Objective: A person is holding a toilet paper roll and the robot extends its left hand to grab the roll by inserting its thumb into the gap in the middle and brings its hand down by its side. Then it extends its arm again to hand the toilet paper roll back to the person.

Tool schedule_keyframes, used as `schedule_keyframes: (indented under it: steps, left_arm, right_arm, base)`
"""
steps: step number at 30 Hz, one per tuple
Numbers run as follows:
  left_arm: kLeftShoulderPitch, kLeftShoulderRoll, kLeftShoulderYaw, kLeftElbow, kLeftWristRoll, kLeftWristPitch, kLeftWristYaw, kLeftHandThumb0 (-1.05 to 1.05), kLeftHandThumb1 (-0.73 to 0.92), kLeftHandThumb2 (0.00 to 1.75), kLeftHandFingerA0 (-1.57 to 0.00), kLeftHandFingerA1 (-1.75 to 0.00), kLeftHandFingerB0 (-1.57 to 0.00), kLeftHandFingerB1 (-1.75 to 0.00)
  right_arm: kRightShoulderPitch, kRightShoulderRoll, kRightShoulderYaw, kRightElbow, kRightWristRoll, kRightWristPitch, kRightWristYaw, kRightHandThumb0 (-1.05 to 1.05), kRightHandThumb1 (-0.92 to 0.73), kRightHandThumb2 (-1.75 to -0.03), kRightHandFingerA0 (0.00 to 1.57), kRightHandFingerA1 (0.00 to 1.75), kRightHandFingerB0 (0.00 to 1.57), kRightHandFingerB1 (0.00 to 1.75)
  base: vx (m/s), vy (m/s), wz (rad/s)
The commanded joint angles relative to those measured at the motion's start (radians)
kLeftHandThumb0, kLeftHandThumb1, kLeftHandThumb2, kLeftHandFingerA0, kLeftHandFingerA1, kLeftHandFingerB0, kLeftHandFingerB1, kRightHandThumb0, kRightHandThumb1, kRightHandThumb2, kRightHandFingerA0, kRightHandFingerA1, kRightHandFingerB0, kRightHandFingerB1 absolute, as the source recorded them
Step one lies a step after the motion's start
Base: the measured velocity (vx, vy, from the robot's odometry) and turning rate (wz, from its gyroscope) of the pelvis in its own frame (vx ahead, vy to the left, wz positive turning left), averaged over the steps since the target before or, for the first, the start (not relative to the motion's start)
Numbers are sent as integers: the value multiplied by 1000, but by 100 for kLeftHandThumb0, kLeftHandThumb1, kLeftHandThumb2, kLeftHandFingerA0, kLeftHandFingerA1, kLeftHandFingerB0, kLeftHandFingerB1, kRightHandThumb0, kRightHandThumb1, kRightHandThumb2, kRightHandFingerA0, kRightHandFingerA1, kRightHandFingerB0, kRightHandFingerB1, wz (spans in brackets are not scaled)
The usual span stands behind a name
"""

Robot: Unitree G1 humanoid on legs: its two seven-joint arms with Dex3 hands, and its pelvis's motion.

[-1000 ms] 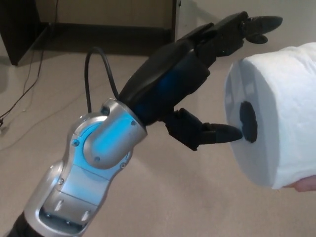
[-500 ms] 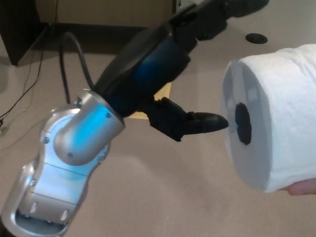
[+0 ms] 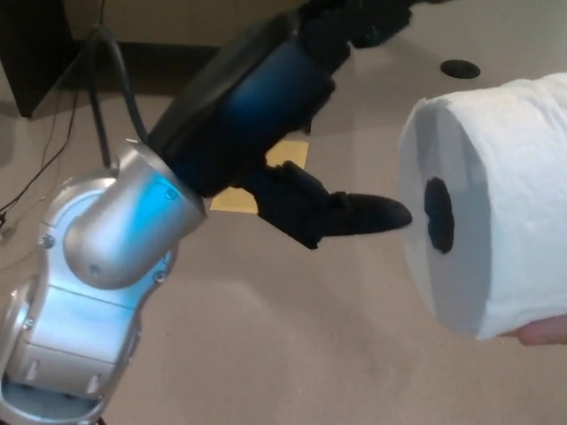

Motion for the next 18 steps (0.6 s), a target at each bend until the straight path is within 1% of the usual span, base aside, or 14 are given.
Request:
schedule_keyframes:
  steps: [1, 3, 4, 5, 7, 8, 10, 11, 12, 13, 14, 15, 18]
  left_arm:
    - [-1, -24, -31, -1, 1, 18, 6, -28, 19, 79, 0, -47, 0, -49]
    - [-5, -37, -43, 18, 12, 4, 17, -28, 19, 79, -1, -48, 0, -49]
    - [-7, -43, -48, 27, 18, -3, 24, -49, 39, 54, -25, -36, -10, -24]
    - [-9, -48, -53, 34, 24, -8, 28, -50, 39, 54, -24, -36, -10, -24]
    - [-8, -57, -67, 53, 43, -35, 41, -51, 40, 54, -25, -36, -10, -24]
    - [-4, -61, -76, 58, 55, -42, 48, -52, 40, 54, -25, -35, -10, -24]
    - [0, -66, -84, 61, 65, -46, 56, -52, 40, 54, -25, -34, -10, -24]
    - [0, -64, -90, 64, 76, -53, 59, -53, 40, 54, -25, -34, -9, -23]
    - [1, -66, -98, 61, 85, -46, 60, -53, 41, 54, -26, -33, -9, -23]
    - [1, -66, -104, 64, 92, -46, 61, -52, 41, 54, -25, -33, -8, -23]
    - [0, -67, -106, 67, 96, -48, 64, -53, 41, 53, -25, -33, -7, -23]
    - [-3, -67, -108, 72, 100, -54, 67, -53, 41, 54, -25, -33, -7, -24]
    - [-7, -72, -109, 84, 111, -69, 81, -54, 40, 54, -25, -33, -9, -24]
  right_arm:
    - [8, -17, 3, 3, -9, 9, 7, -41, -69, -60, 69, 61, 41, 37]
    - [1, -14, 1, 2, -6, 16, 7, -40, -69, -61, 69, 58, 42, 37]
    - [-1, -14, 0, 1, -5, 15, 9, -40, -68, -60, 68, 58, 42, 37]
    - [0, -13, -3, 1, -1, 13, 10, -44, -55, -85, 66, 70, 37, 51]
    - [3, -14, -11, 1, 6, 9, 12, -45, -55, -85, 66, 69, 36, 51]
    - [4, -14, -8, 0, 2, 10, 10, -40, -67, -60, 73, 65, 42, 38]
    - [7, -14, -6, -3, 0, 8, 12, -40, -67, -60, 71, 62, 42, 37]
    - [7, -14, -5, -2, -2, 4, 10, -40, -67, -60, 70, 62, 42, 38]
    - [5, -14, -1, 0, -6, 8, 8, -45, -55, -86, 69, 71, 35, 50]
    - [4, -14, 0, 1, -7, 11, 7, -40, -67, -60, 74, 66, 42, 37]
    - [4, -14, 0, 2, -6, 13, 8, -45, -56, -86, 67, 71, 35, 50]
    - [2, -13, -2, 3, -4, 13, 11, -46, -55, -85, 65, 67, 37, 50]
    - [-1, -12, -6, 5, 0, 15, 15, -47, -56, -86, 65, 67, 37, 50]
  base:
    - [0, 0, 0]
    - [0, 0, 0]
    - [0, 0, 0]
    - [0, 0, 0]
    - [0, 0, 0]
    - [0, 0, 0]
    - [0, 0, 0]
    - [0, 0, 0]
    - [0, 0, 0]
    - [0, 0, 0]
    - [0, 0, 0]
    - [0, 0, 0]
    - [0, 0, 0]
